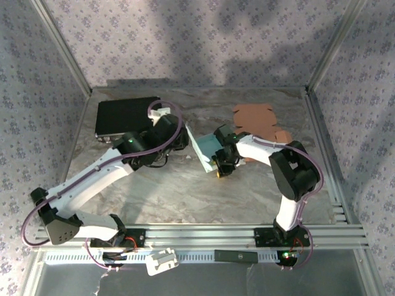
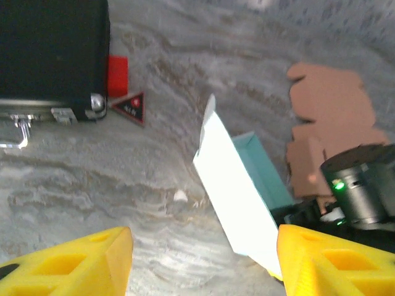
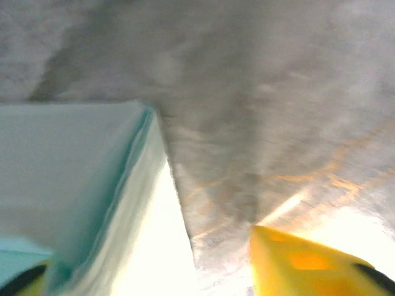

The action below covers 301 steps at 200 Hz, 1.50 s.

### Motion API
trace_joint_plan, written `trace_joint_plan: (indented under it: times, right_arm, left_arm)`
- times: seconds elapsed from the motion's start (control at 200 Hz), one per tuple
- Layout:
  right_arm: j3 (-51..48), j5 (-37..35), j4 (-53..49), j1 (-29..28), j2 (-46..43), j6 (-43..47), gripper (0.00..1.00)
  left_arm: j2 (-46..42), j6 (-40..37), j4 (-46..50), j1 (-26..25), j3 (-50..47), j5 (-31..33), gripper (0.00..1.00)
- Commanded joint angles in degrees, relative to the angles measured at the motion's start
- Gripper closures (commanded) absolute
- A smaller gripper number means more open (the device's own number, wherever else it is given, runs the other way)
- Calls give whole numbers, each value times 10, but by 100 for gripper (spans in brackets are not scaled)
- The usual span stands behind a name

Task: Fold the paper box

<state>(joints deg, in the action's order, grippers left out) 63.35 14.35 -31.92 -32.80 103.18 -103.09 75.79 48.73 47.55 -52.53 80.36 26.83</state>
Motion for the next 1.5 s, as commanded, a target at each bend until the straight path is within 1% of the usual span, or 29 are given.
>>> trace_joint_plan:
  times: [0.0,0.05,0.13,0.2,0.255,0.295,0.345,0.41,0.465,0.5,0.545,0.615,0.725,0.84,0.885,0.969,1.064,1.119,1.219,1.354,1.369,1.439,1.454,1.499]
  right_arm:
    - [-5,-7,-30,-2,-49,-70,40]
    - [-10,-14,-33,-1,-70,-70,37]
    - [-19,-33,-36,3,-113,-60,37]
    - [-23,-79,-45,7,-160,-35,36]
    - [-21,-122,-45,13,-195,6,36]
    - [-18,-154,-33,20,-218,62,37]
    - [-9,-187,-27,31,-241,159,37]
    - [-3,-208,16,44,-264,314,36]
    - [-6,-196,45,55,-277,432,36]
    - [-5,-176,49,64,-280,489,36]
    - [0,-153,36,76,-279,538,39]
    - [-1,-139,14,91,-280,583,42]
    - [-31,-132,28,101,-304,605,45]
    - [-47,-121,38,109,-316,606,48]
    - [-47,-119,38,112,-315,608,49]
    - [-48,-115,37,117,-313,612,51]
    - [-51,-110,41,121,-313,618,52]
    - [-52,-109,43,122,-314,620,53]
    - [-56,-110,43,127,-315,622,55]
    - [-60,-102,53,135,-321,645,58]
    - [-61,-99,56,135,-322,650,58]
    - [-63,-91,62,137,-327,666,59]
    - [-62,-90,64,136,-327,686,60]
    - [-66,-86,71,137,-331,707,60]
  left_arm:
    - [5,12,12,-2,-13,-30,37]
    - [10,11,13,-2,-14,-36,35]
    - [14,7,15,-1,-16,-43,33]
    - [12,0,11,-1,-17,-54,30]
    - [13,-2,13,0,-14,-61,28]
    - [15,-5,11,1,-10,-73,27]
    - [22,-6,9,3,-3,-93,27]
    - [45,-6,12,3,15,-116,26]
    - [75,-5,29,3,39,-122,26]
    - [94,-4,36,2,55,-125,27]
    - [118,-5,37,3,72,-126,27]
    - [161,-11,48,3,107,-123,29]
    - [237,-28,88,6,181,-109,34]
    - [297,-42,135,9,241,-83,43]
    - [308,-44,145,9,252,-72,48]
    - [314,-44,155,6,256,-50,60]
    - [318,-51,158,3,255,-38,68]
    - [327,-58,167,3,263,-32,78]
    - [342,-78,192,3,287,-14,100]
    - [347,-157,210,7,310,2,100]
    - [347,-168,212,8,326,1,100]
    - [349,-237,226,14,349,-9,100]
    - [350,-252,228,15,354,-11,100]
    - [348,-309,229,15,360,-19,100]
